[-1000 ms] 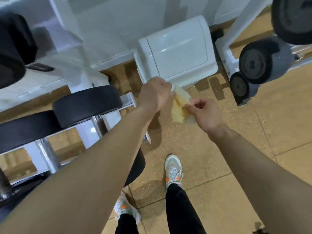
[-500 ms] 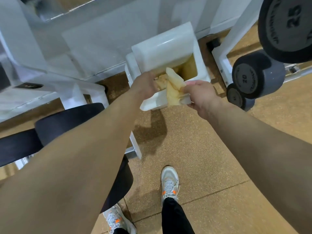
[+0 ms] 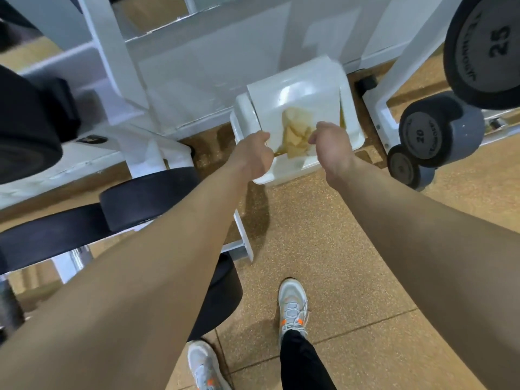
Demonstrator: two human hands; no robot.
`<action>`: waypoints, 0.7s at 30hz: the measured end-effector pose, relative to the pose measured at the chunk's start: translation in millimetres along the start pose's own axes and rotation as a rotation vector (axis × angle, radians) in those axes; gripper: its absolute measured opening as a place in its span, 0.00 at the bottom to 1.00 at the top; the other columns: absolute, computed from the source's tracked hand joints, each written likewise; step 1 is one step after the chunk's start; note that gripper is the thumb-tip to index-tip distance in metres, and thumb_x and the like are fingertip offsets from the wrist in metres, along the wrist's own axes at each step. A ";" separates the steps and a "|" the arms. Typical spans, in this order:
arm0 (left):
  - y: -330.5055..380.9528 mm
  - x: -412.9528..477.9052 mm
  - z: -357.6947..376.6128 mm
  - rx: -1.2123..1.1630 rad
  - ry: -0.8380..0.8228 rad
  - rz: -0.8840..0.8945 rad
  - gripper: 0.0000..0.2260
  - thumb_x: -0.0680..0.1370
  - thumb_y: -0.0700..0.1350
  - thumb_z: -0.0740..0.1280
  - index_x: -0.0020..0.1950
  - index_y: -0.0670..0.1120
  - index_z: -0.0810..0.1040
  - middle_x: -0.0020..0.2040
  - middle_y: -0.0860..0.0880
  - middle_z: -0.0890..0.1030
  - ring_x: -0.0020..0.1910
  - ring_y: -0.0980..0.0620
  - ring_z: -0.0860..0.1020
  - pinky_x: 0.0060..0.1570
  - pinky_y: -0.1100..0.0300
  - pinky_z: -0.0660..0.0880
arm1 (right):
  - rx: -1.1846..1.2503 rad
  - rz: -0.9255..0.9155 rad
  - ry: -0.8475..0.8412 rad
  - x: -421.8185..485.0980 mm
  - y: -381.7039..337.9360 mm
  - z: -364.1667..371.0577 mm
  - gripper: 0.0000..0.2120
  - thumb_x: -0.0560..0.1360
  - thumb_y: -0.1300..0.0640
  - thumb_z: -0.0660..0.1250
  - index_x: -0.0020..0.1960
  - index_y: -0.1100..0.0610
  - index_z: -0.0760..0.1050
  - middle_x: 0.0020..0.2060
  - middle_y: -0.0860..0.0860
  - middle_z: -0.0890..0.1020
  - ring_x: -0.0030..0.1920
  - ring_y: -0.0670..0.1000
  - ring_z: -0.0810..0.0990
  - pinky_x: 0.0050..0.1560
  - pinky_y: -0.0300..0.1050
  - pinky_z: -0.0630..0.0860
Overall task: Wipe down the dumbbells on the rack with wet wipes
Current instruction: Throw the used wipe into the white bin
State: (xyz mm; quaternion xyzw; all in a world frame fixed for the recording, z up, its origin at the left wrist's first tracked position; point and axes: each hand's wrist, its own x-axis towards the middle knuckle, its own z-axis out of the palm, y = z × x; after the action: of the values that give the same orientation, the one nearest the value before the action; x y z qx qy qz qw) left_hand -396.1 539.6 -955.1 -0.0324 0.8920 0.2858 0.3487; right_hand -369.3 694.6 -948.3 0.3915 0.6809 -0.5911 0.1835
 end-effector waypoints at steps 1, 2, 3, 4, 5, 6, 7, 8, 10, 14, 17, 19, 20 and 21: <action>-3.7 -4.8 -1.8 -0.008 0.008 0.004 0.24 0.84 0.40 0.57 0.81 0.47 0.63 0.81 0.46 0.61 0.80 0.46 0.60 0.76 0.58 0.56 | -0.001 -0.008 -0.023 -2.8 1.2 -0.3 0.25 0.79 0.64 0.58 0.76 0.58 0.68 0.73 0.57 0.71 0.71 0.58 0.70 0.72 0.55 0.69; -6.7 -9.6 -4.3 -0.005 0.010 0.007 0.23 0.84 0.41 0.58 0.81 0.47 0.64 0.81 0.46 0.62 0.79 0.46 0.61 0.75 0.58 0.58 | -0.016 -0.026 -0.051 -5.3 1.3 -0.2 0.27 0.79 0.64 0.59 0.78 0.55 0.66 0.74 0.54 0.69 0.73 0.56 0.68 0.74 0.54 0.66; -10.4 -15.3 -6.2 0.002 0.003 0.000 0.23 0.85 0.43 0.58 0.80 0.48 0.64 0.81 0.46 0.63 0.79 0.45 0.62 0.74 0.58 0.59 | -0.068 -0.059 -0.094 -7.4 0.9 0.8 0.27 0.79 0.64 0.59 0.78 0.54 0.65 0.75 0.53 0.68 0.74 0.55 0.67 0.75 0.52 0.65; -12.2 -20.0 -7.8 0.012 -0.009 -0.001 0.22 0.85 0.43 0.59 0.80 0.48 0.64 0.80 0.46 0.63 0.78 0.45 0.63 0.74 0.57 0.61 | -0.159 -0.103 -0.132 -7.1 0.1 2.0 0.27 0.79 0.64 0.60 0.78 0.54 0.65 0.76 0.53 0.68 0.75 0.55 0.66 0.74 0.49 0.64; -13.6 -21.9 -7.8 0.016 -0.014 0.018 0.22 0.85 0.43 0.59 0.80 0.48 0.65 0.80 0.45 0.64 0.78 0.45 0.64 0.75 0.56 0.62 | -0.272 -0.145 -0.158 -3.5 0.1 2.7 0.27 0.80 0.64 0.60 0.78 0.55 0.65 0.77 0.53 0.67 0.76 0.55 0.65 0.73 0.46 0.64; -16.1 -24.0 -7.0 0.026 -0.019 0.039 0.22 0.84 0.43 0.59 0.79 0.49 0.66 0.79 0.45 0.66 0.76 0.44 0.67 0.74 0.55 0.65 | -0.386 -0.174 -0.181 -0.7 -0.6 6.0 0.27 0.80 0.63 0.60 0.79 0.56 0.64 0.78 0.54 0.65 0.77 0.55 0.64 0.73 0.45 0.63; -17.9 -25.1 -6.3 0.056 -0.015 0.066 0.21 0.84 0.43 0.59 0.78 0.50 0.68 0.78 0.44 0.67 0.73 0.44 0.70 0.73 0.53 0.67 | -0.479 -0.187 -0.205 4.0 -1.5 12.4 0.27 0.81 0.62 0.59 0.79 0.57 0.63 0.78 0.54 0.65 0.77 0.55 0.64 0.73 0.45 0.62; -17.0 -22.6 -4.2 0.102 -0.018 0.089 0.21 0.84 0.43 0.58 0.78 0.52 0.69 0.77 0.44 0.68 0.71 0.44 0.72 0.70 0.53 0.70 | -0.548 -0.194 -0.222 10.2 -1.2 18.1 0.26 0.81 0.62 0.59 0.79 0.58 0.63 0.78 0.55 0.65 0.77 0.56 0.64 0.72 0.45 0.61; -11.4 -10.3 3.7 0.202 -0.021 0.119 0.22 0.83 0.42 0.56 0.77 0.56 0.69 0.74 0.42 0.69 0.67 0.44 0.74 0.66 0.54 0.72 | -0.634 -0.220 -0.218 23.2 3.1 26.7 0.23 0.81 0.62 0.59 0.76 0.62 0.66 0.75 0.59 0.68 0.74 0.59 0.68 0.70 0.47 0.65; 3.7 17.8 23.8 0.343 -0.008 0.151 0.21 0.82 0.39 0.54 0.74 0.50 0.72 0.63 0.42 0.76 0.71 0.42 0.66 0.66 0.46 0.72 | -0.741 -0.339 -0.186 51.0 24.7 28.3 0.20 0.81 0.59 0.60 0.72 0.62 0.70 0.69 0.61 0.73 0.64 0.62 0.77 0.64 0.54 0.74; 8.2 34.8 31.5 0.361 -0.015 0.106 0.20 0.80 0.37 0.53 0.70 0.46 0.73 0.58 0.46 0.77 0.70 0.41 0.62 0.64 0.44 0.72 | -0.818 -0.400 -0.188 67.8 34.2 19.1 0.23 0.78 0.54 0.60 0.72 0.56 0.71 0.67 0.59 0.75 0.63 0.61 0.78 0.64 0.56 0.75; 11.7 41.7 30.9 0.371 -0.028 0.081 0.19 0.80 0.37 0.54 0.68 0.45 0.74 0.56 0.46 0.74 0.69 0.41 0.63 0.61 0.46 0.71 | -0.922 -0.428 -0.202 76.2 34.0 11.3 0.23 0.77 0.53 0.59 0.72 0.55 0.72 0.66 0.58 0.77 0.63 0.61 0.77 0.64 0.56 0.75; 13.1 44.7 29.3 0.375 -0.023 0.072 0.19 0.81 0.38 0.54 0.69 0.45 0.73 0.59 0.45 0.74 0.70 0.41 0.63 0.61 0.47 0.71 | -0.998 -0.438 -0.226 79.3 33.0 8.8 0.24 0.77 0.53 0.59 0.72 0.53 0.71 0.67 0.57 0.77 0.65 0.61 0.76 0.65 0.57 0.73; 13.3 47.7 27.7 0.373 -0.017 0.064 0.20 0.82 0.38 0.55 0.72 0.45 0.71 0.63 0.44 0.74 0.71 0.40 0.63 0.62 0.48 0.70 | -1.097 -0.450 -0.255 82.2 32.0 8.0 0.23 0.78 0.53 0.58 0.73 0.51 0.71 0.68 0.56 0.77 0.67 0.61 0.75 0.68 0.57 0.70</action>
State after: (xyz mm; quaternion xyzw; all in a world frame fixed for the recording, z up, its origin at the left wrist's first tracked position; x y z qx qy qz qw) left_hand -418.9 572.2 -995.7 0.0635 0.9272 0.1269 0.3468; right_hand -398.4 712.8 -1030.0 0.0122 0.9251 -0.2203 0.3091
